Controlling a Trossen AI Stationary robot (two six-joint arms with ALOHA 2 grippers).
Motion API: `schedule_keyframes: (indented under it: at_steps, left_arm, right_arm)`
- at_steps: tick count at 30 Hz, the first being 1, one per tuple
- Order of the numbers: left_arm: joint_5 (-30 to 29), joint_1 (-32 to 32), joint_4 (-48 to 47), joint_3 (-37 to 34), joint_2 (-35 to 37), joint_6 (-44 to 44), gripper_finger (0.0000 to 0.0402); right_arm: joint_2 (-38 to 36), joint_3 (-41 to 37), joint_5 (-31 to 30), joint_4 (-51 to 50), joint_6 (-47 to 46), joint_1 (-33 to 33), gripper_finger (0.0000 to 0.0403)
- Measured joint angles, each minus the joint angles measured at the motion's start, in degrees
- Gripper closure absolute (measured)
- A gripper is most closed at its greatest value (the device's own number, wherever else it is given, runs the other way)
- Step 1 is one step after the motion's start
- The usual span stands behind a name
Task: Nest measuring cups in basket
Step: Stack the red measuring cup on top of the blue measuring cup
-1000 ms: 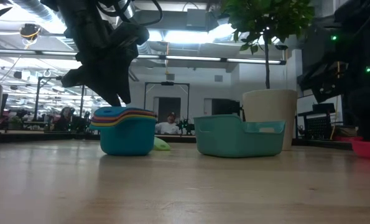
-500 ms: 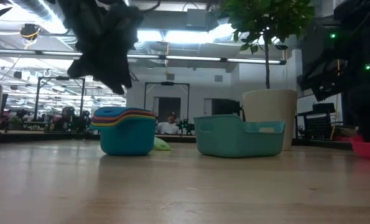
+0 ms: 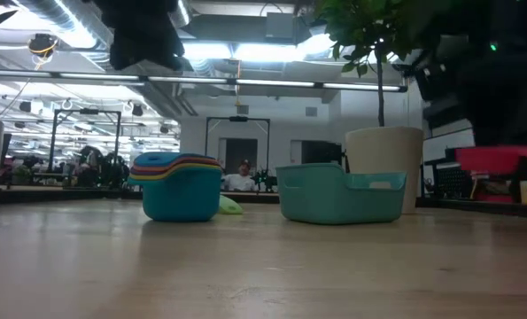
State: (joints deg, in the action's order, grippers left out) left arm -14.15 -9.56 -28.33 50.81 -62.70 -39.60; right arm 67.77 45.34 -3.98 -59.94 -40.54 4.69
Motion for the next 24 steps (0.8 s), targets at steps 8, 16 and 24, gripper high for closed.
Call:
schedule_keyframes:
  at_steps: [8, 16, 24]
  left_arm:
    - [0.07, 0.0, -4.38, 0.04, 7.96, 12.78, 0.0298]
    - [-0.2, -0.01, -11.37, 0.04, 17.82, 15.82, 0.0298]
    - [-1.99, -0.02, -15.29, 0.02, 26.38, 16.2, 0.0298]
  right_arm:
    - [0.0, 8.42, 0.8, 0.07, -2.77, 0.02, 0.0385]
    - [0.0, 12.75, 0.67, 3.87, -5.81, 0.02, 0.0385]
    - [1.02, 13.12, 0.67, 14.55, -5.92, 0.04, 0.0384]
